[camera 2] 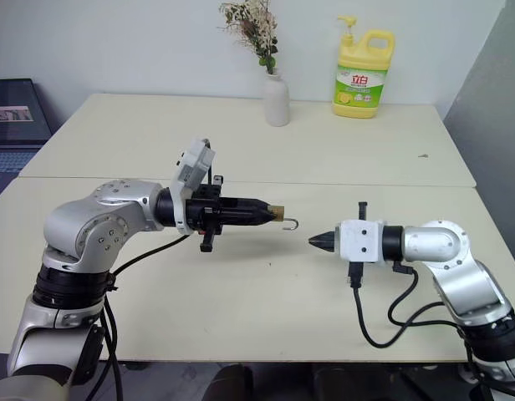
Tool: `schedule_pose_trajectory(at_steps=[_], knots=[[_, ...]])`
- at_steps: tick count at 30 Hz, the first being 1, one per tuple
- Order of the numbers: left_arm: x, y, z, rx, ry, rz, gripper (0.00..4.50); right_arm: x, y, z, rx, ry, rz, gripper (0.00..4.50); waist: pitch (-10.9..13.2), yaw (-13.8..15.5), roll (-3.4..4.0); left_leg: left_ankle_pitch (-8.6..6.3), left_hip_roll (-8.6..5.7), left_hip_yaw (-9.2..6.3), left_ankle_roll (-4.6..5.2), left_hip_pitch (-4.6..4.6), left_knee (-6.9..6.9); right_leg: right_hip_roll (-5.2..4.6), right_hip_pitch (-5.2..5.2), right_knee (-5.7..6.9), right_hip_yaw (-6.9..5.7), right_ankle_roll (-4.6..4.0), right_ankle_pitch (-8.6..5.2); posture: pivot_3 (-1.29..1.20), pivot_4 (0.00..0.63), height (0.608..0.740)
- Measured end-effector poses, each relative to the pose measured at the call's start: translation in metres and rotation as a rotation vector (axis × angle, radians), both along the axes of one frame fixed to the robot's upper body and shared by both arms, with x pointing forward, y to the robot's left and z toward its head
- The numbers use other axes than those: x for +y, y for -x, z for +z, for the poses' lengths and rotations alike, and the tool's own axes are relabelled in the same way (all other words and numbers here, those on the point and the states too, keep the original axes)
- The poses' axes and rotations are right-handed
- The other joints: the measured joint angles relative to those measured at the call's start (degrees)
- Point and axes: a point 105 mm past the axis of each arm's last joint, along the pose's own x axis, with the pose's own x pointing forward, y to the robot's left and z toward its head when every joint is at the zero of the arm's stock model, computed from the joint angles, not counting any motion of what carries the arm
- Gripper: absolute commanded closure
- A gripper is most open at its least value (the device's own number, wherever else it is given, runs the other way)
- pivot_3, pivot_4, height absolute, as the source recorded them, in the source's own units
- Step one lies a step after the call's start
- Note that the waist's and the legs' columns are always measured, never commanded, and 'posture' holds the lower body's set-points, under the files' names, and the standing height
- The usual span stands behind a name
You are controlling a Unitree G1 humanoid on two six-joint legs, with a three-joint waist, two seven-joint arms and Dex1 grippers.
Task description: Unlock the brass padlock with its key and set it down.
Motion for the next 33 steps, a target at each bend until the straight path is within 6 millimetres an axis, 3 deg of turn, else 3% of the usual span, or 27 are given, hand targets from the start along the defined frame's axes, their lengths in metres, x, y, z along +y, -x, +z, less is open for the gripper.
schedule_pose_trajectory(at_steps=[4, 12, 17, 26, 33], knots=[[0.004, 0.002, -0.018, 0.054, -0.017, 0.045, 4.34, 0.000, 0.011, 0.013, 0.055, -0.066, -0.018, 2.81, 0.00, 0.08, 0.00, 0.00, 0.00, -0.02, 0.00, -0.01, 0.01, 0.00, 0.00, 0.01, -0.02, 0.01, -0.01, 0.00, 0.150, 0.740], [0.002, 0.002, -0.033, 0.081, -0.011, 0.114, 4.34, 0.006, 0.029, 0.012, 0.108, -0.061, 0.003, 0.02, 0.00, 0.21, 0.00, 0.00, -0.01, -0.03, 0.00, 0.00, 0.02, -0.01, 0.02, 0.00, -0.02, 0.23, -0.13, 0.00, 0.150, 0.740], [0.002, 0.001, -0.042, 0.106, -0.006, 0.154, 4.34, 0.009, 0.036, 0.008, 0.152, -0.062, 0.009, 0.00, 0.00, 0.20, 0.00, 0.00, -0.01, -0.02, 0.00, 0.00, 0.02, -0.01, 0.02, 0.00, 0.00, 0.23, -0.13, 0.00, 0.150, 0.740], [0.005, -0.001, -0.073, 0.203, -0.061, 0.244, 4.34, 0.016, 0.032, -0.012, 0.168, 0.003, -0.015, 0.00, 0.00, 0.20, 0.00, 0.00, -0.01, -0.02, 0.00, 0.01, 0.01, -0.01, 0.02, 0.00, -0.01, 0.24, -0.14, 0.00, 0.150, 0.740], [0.009, 0.000, -0.087, 0.283, -0.075, 0.262, 4.34, 0.017, 0.025, -0.016, 0.158, 0.013, -0.040, 0.00, 0.00, 0.23, 0.00, 0.00, -0.01, -0.03, 0.00, 0.00, 0.01, -0.01, 0.02, -0.01, -0.02, 0.25, -0.14, 0.00, 0.150, 0.740]])
